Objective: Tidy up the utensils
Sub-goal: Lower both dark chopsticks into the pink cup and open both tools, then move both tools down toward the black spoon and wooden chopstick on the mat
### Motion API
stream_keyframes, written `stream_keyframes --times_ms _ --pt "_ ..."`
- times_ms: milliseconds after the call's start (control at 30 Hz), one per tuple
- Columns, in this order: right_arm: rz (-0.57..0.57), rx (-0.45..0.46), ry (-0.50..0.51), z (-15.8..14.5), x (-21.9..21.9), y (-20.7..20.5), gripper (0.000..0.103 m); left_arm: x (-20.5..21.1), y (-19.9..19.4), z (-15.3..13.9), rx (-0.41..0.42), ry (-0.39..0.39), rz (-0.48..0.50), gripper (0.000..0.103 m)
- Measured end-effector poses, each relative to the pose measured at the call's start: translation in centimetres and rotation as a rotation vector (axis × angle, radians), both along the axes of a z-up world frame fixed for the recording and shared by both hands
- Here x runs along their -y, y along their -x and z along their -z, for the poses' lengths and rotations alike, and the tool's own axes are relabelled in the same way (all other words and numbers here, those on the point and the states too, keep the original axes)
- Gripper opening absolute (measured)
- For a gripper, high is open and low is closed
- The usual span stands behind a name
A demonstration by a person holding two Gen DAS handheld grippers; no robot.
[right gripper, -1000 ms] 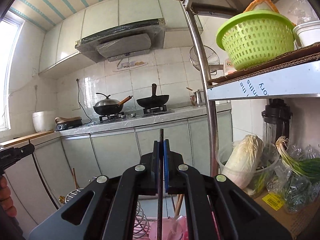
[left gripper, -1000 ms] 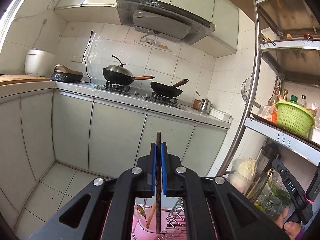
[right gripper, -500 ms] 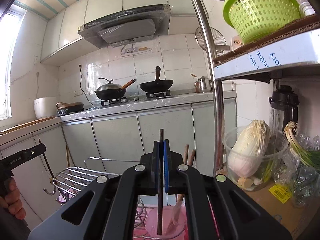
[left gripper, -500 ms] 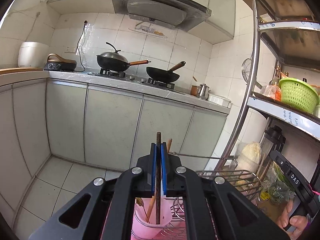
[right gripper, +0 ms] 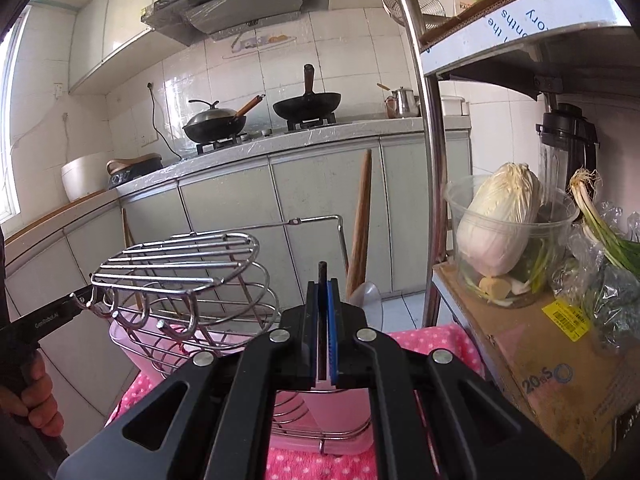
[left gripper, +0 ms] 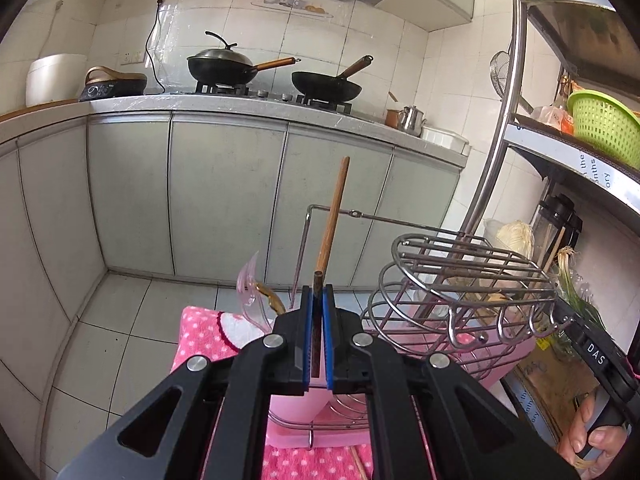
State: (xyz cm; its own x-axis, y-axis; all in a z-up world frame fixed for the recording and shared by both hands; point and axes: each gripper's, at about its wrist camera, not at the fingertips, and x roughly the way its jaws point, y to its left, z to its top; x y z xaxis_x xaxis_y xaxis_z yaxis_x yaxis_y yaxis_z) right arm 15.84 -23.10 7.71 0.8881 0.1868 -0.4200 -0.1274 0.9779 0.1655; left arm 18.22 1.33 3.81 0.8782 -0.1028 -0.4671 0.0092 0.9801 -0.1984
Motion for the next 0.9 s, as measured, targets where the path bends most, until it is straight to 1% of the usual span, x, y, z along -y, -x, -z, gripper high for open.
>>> stream_keyframes --times_ms 67,167,233,267,300,333,367,400,433,600,700,800,900 --pt "-0.008 -0.027 0.007 0.3 -0.1 -0.2 0.004 0.0 -0.1 0.2 -0.013 0.004 0.007 0.004" --pt "-0.009 -0.037 0.013 0.1 -0.3 -0.3 0.005 -0.1 -0.3 0.4 -0.024 0.012 0.004 0.005" --pt "-0.015 -0.049 0.006 0.0 -0.2 -0.3 0.005 -0.2 -0.3 0.3 -0.03 0.01 0.001 0.007" --pt "-0.021 -0.056 0.001 -0.1 -0.1 -0.4 0.005 -0.2 -0.2 0.2 -0.03 0.007 -0.001 0.01" --pt "-0.029 -0.062 -0.006 -0.2 0.0 -0.3 0.007 -0.3 0.0 0.1 -0.029 0.001 -0.003 0.013" --pt "-0.031 -0.064 -0.01 -0.4 0.1 -0.3 0.016 -0.4 0.1 -0.1 -0.026 -0.003 0.0 0.019" --pt "-0.031 -0.062 -0.014 -0.6 0.2 -0.2 0.022 -0.4 0.4 -0.4 -0.021 -0.003 0.003 0.024" --pt "-0.029 -0.055 -0.02 -0.8 0.3 0.0 0.032 -0.4 0.6 -0.7 -0.015 -0.002 0.004 0.027" --pt "-0.032 -0.047 -0.025 -1.1 0.5 0.2 0.035 -0.5 0.9 -1.0 -0.006 -0.002 0.002 0.029" --pt "-0.035 -0.005 -0.019 -2.7 0.8 1.8 0.035 -0.8 2.7 -2.6 0.032 0.011 -0.001 0.029" --pt "-0.035 0.01 -0.021 -3.3 0.9 3.2 0.035 -0.7 4.0 -3.2 0.038 0.03 0.019 0.029" --pt "-0.049 0.005 -0.022 -3.3 0.9 4.9 0.035 0.0 5.2 -3.0 0.014 0.035 0.051 0.029" --pt "-0.071 -0.037 -0.037 -2.5 0.9 6.4 0.035 0.8 6.2 -1.9 -0.041 0.031 0.085 0.029"
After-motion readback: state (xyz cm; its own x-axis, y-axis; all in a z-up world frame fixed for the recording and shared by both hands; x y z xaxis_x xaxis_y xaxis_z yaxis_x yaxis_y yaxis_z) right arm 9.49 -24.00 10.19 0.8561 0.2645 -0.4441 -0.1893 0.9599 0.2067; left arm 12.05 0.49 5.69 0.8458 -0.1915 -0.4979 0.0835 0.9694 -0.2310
